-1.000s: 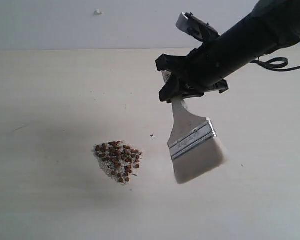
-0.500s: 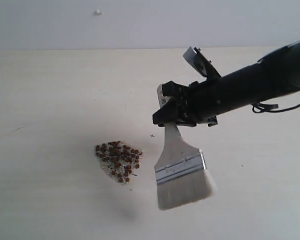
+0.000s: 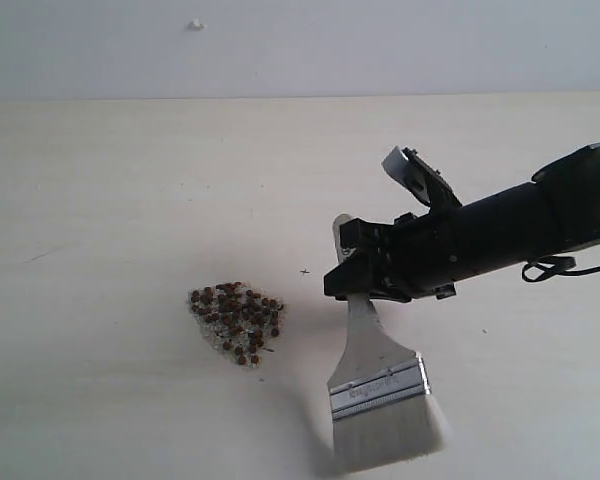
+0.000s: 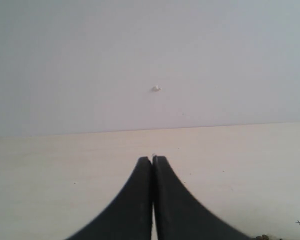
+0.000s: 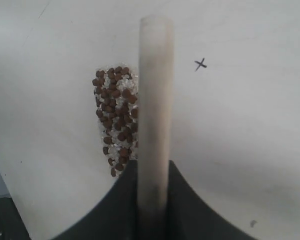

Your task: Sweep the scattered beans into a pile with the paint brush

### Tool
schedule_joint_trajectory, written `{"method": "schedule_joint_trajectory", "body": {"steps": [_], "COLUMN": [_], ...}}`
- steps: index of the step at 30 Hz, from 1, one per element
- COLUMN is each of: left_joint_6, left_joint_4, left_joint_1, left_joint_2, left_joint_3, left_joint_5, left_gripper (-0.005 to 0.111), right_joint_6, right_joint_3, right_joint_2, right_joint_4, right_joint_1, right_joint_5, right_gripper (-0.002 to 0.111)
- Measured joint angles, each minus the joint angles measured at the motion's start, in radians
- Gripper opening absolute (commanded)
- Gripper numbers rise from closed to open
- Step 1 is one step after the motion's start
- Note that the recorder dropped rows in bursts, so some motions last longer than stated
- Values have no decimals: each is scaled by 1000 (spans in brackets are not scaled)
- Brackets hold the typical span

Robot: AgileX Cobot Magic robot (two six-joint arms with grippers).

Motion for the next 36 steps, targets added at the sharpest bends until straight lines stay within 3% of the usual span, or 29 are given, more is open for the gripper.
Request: {"method": "schedule_joint_trajectory", "body": {"steps": [36], "left_joint_6": [0], "left_joint_4": [0], "left_joint_1": [0], "left_joint_2": [0], "left_joint_3": [0], "left_joint_5": [0], "left_gripper": [0], "right_joint_6": [-21], "right_joint_3": [0], "right_joint_2": [89], "right_joint_4": [117], "right_joint_1": [0], "right_joint_5": [-11], "right_gripper": [3]}}
